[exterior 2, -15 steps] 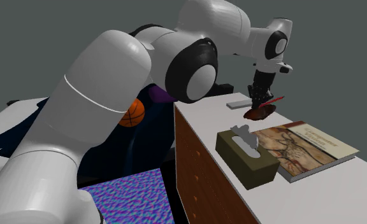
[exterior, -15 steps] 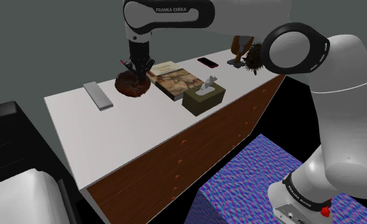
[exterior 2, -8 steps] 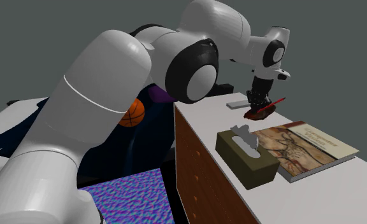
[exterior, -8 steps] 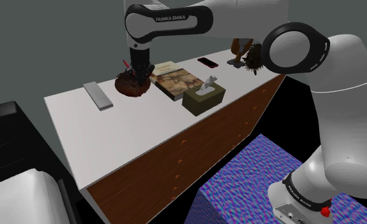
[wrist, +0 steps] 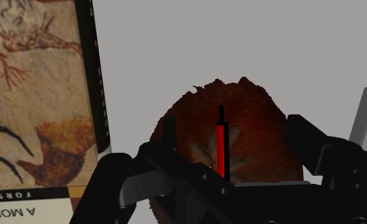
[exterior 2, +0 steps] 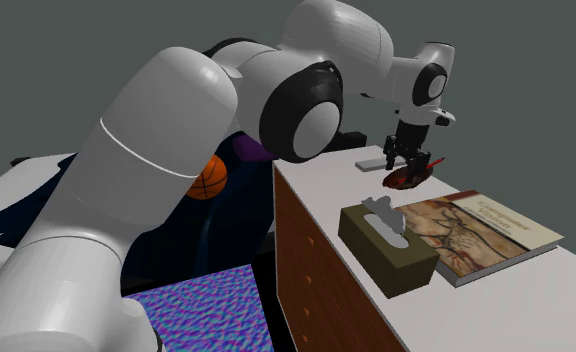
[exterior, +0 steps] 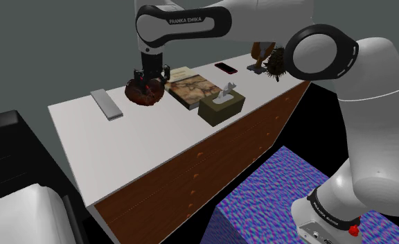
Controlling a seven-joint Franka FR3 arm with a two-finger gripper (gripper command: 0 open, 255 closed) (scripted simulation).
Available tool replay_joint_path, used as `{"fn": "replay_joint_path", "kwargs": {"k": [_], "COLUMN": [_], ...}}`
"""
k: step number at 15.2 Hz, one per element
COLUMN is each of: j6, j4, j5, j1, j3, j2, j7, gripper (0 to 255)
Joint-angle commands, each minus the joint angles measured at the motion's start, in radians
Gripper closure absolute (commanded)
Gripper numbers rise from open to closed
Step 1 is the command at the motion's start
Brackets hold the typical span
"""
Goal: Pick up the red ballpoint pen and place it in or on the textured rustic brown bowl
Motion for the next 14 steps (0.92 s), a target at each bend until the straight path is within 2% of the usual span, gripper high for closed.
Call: {"fn": "replay_joint_path", "kwargs": {"k": [1,3,7,14], "j6": [0.0,0.0,-0.134,-0.134], "j4": [0.0,0.0,0.146,0.146], "j5": [0.0,0.0,0.002,0.002], "j1": [0.0,0.0,0.018,0.018], "j3": [0.0,0.0,0.001,0.0], "j2": [0.0,0.0,0.009,0.009], "j7": [0.0,0.0,-0.009,-0.009], "gripper": [0,0,0,0]}}
